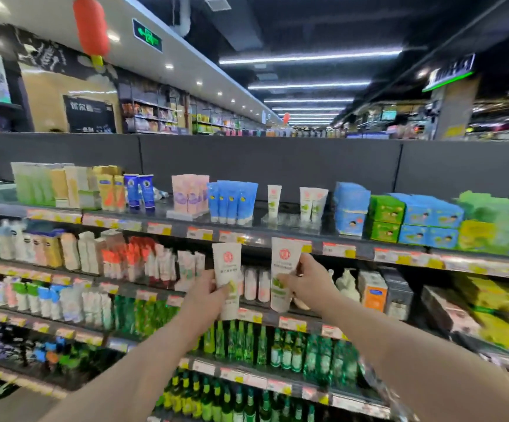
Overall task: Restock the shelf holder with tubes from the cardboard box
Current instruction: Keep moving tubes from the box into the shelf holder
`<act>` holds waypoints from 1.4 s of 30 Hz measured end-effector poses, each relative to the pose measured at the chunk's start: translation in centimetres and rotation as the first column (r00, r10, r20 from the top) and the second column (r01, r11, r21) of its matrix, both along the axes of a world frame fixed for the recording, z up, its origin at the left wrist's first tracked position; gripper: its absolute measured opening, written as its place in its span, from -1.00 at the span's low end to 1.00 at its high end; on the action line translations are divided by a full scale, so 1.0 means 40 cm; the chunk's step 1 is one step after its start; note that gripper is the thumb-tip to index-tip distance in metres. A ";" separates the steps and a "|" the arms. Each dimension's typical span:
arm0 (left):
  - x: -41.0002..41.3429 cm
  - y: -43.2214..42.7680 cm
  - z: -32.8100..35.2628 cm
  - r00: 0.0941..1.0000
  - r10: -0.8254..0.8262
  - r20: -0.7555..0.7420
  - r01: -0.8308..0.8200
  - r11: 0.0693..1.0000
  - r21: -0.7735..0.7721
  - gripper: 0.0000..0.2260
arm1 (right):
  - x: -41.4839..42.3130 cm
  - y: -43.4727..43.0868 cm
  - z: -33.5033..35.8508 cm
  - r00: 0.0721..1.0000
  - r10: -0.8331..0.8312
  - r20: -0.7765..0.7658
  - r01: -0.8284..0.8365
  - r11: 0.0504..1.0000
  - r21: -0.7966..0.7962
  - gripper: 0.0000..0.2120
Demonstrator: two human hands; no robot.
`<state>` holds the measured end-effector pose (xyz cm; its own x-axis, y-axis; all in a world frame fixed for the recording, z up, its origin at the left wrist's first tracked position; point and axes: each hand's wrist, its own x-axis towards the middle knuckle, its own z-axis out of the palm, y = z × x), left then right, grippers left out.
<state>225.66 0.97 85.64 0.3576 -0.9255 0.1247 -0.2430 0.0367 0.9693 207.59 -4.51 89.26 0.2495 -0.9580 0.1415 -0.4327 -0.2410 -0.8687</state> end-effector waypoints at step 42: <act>0.017 -1.178 0.107 0.957 -0.288 -0.019 0.285 0.953 -0.100 -0.73 | 0.074 -1.213 0.262 0.965 -0.196 -0.174 0.148 0.955 -0.255 -0.78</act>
